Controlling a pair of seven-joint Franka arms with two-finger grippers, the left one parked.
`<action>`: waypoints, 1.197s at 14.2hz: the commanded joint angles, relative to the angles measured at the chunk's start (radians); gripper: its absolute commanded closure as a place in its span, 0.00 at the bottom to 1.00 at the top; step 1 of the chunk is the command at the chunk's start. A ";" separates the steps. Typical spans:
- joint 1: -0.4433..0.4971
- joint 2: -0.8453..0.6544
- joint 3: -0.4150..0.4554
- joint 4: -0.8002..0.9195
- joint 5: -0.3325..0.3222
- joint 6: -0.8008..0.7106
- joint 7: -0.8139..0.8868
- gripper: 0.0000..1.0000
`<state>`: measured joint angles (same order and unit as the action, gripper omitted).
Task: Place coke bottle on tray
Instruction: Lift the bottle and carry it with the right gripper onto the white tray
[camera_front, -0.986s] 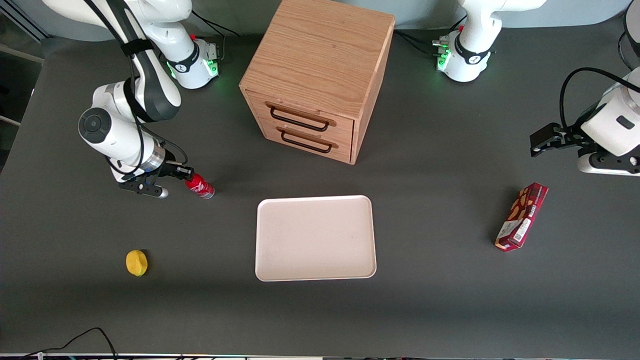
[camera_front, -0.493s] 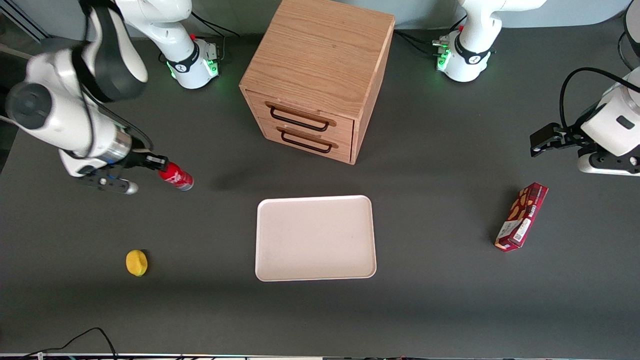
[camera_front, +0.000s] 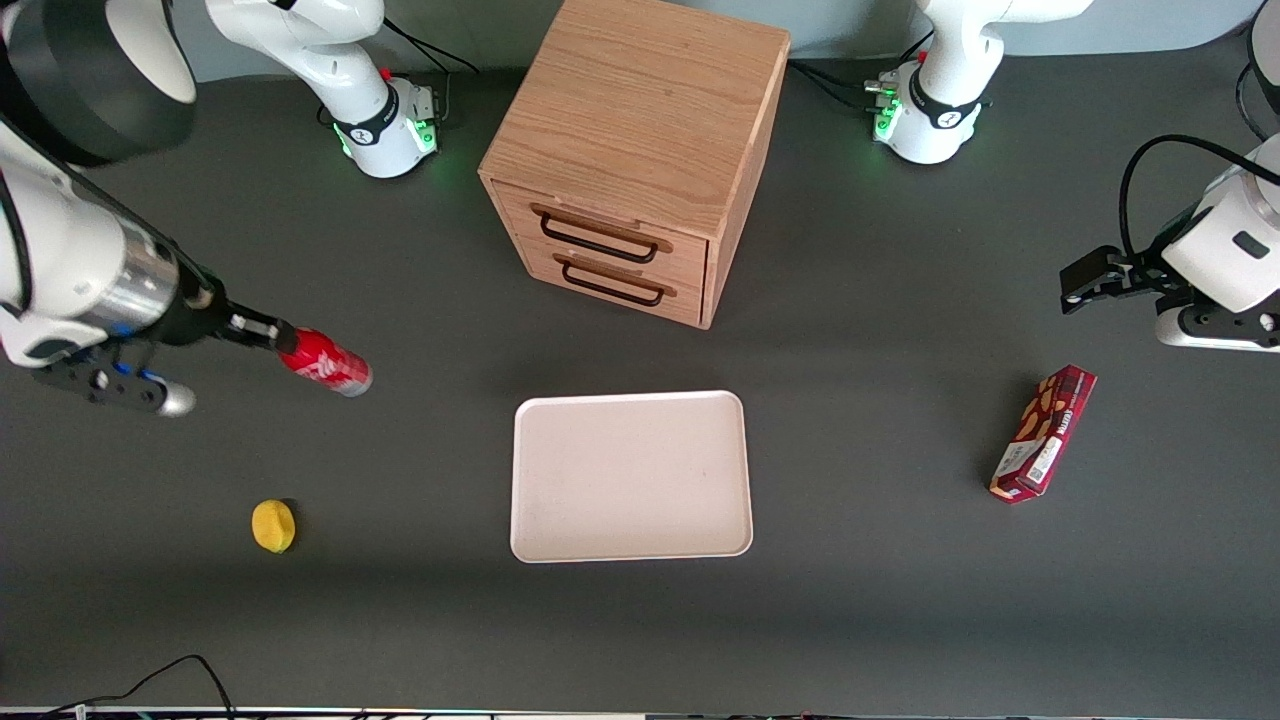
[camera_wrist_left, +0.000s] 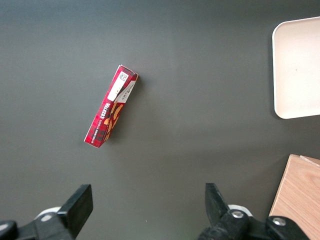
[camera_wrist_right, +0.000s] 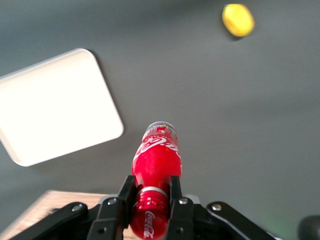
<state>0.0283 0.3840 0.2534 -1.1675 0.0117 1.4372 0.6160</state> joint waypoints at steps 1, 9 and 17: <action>0.056 0.267 0.052 0.271 -0.019 0.016 0.235 1.00; 0.188 0.536 0.060 0.270 -0.179 0.458 0.582 1.00; 0.153 0.528 0.136 0.270 -0.251 0.393 0.604 0.00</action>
<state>0.2057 0.9446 0.3415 -0.9218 -0.2099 1.9138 1.2019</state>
